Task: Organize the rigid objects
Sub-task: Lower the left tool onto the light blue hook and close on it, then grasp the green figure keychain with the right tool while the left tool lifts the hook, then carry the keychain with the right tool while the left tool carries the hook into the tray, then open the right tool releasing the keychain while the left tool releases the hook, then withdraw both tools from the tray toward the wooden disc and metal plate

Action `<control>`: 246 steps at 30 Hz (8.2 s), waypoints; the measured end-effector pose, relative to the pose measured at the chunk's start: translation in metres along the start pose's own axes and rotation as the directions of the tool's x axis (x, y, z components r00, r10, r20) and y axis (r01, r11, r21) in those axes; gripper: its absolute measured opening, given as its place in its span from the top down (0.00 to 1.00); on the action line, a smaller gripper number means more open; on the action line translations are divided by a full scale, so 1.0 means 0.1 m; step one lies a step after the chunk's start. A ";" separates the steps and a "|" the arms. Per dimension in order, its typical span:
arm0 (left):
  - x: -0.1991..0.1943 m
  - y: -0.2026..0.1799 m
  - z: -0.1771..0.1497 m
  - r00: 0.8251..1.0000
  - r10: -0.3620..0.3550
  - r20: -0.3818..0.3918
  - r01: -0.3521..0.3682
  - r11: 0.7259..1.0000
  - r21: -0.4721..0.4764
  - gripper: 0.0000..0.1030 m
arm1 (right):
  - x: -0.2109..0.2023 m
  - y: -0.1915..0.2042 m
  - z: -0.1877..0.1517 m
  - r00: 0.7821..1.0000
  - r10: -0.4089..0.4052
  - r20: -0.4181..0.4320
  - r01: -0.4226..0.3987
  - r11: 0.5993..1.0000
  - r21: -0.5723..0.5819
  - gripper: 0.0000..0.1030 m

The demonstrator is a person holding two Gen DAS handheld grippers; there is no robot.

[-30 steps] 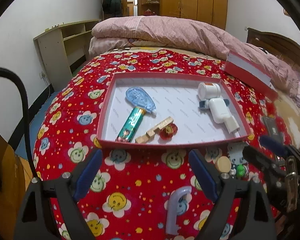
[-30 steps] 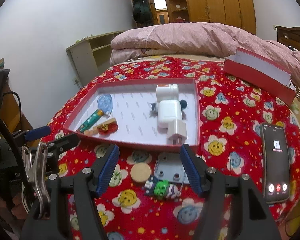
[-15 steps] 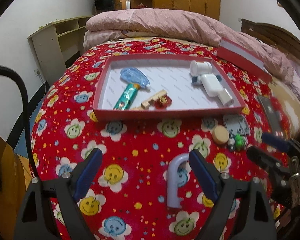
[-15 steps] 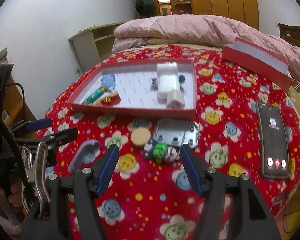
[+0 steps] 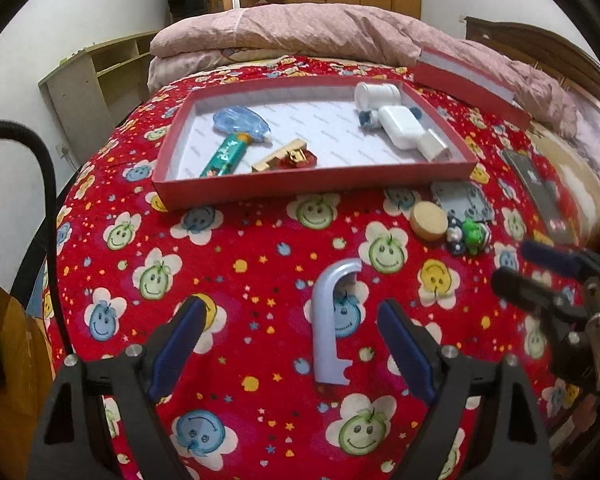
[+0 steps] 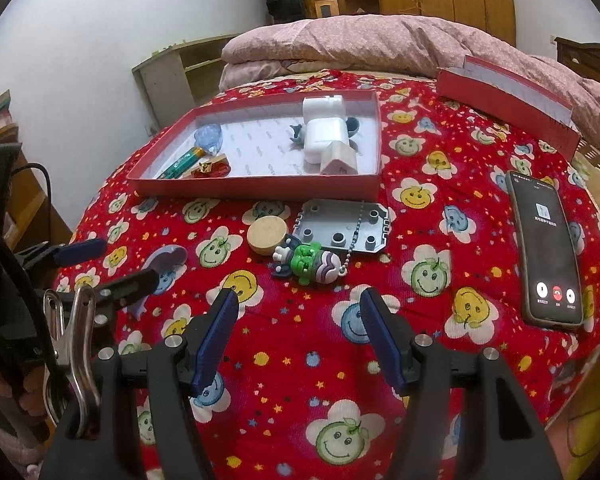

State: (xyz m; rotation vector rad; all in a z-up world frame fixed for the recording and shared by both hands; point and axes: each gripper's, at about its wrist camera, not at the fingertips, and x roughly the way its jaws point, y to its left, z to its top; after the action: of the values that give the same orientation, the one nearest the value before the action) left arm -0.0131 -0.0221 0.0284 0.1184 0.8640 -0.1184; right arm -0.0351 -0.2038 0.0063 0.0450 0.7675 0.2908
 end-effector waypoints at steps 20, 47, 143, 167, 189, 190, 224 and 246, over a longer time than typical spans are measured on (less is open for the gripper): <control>0.12 0.02 -0.04 0.999 -0.043 0.007 0.043 0.999 -0.021 0.85 | 0.24 -0.01 0.03 0.999 -0.031 -0.037 0.032 0.999 0.016 0.37; 0.12 0.03 -0.07 0.999 -0.042 0.024 0.042 0.999 -0.015 0.85 | 0.42 0.08 0.11 0.990 -0.136 0.028 0.137 0.990 -0.037 0.52; 0.22 0.49 1.35 0.992 -0.032 0.124 0.043 0.995 -0.088 0.89 | 0.52 0.35 1.48 0.993 0.102 0.054 -0.097 0.991 -0.091 0.52; 0.90 0.56 1.36 0.999 -0.007 0.039 0.011 0.995 -0.097 0.89 | 1.19 0.25 1.38 0.995 0.087 -0.051 -0.090 0.994 -0.056 0.52; 1.04 0.54 1.43 1.000 0.007 0.030 -0.004 0.997 -0.080 0.66 | 1.31 0.19 1.37 0.995 0.075 -0.063 -0.078 0.996 -0.040 0.51; 1.04 0.54 1.43 1.000 0.007 0.030 -0.005 0.997 -0.079 0.65 | 1.31 0.19 1.37 0.995 0.074 -0.063 -0.077 0.996 -0.042 0.51; 0.23 0.42 1.03 0.995 -0.035 0.092 0.044 0.994 -0.098 0.38 | 0.52 0.20 1.09 0.994 0.113 0.000 -0.113 0.992 -0.060 0.40; 0.00 -0.11 0.55 0.992 -0.119 0.051 0.120 0.992 -0.025 0.38 | 0.11 -0.04 0.11 0.992 0.094 -0.082 -0.099 0.993 -0.063 0.40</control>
State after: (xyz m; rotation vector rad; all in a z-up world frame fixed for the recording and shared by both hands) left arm 0.0266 -0.0414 0.0629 0.0371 0.8228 -0.2201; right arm -0.0194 -0.2040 0.0065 0.0071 0.8346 0.4119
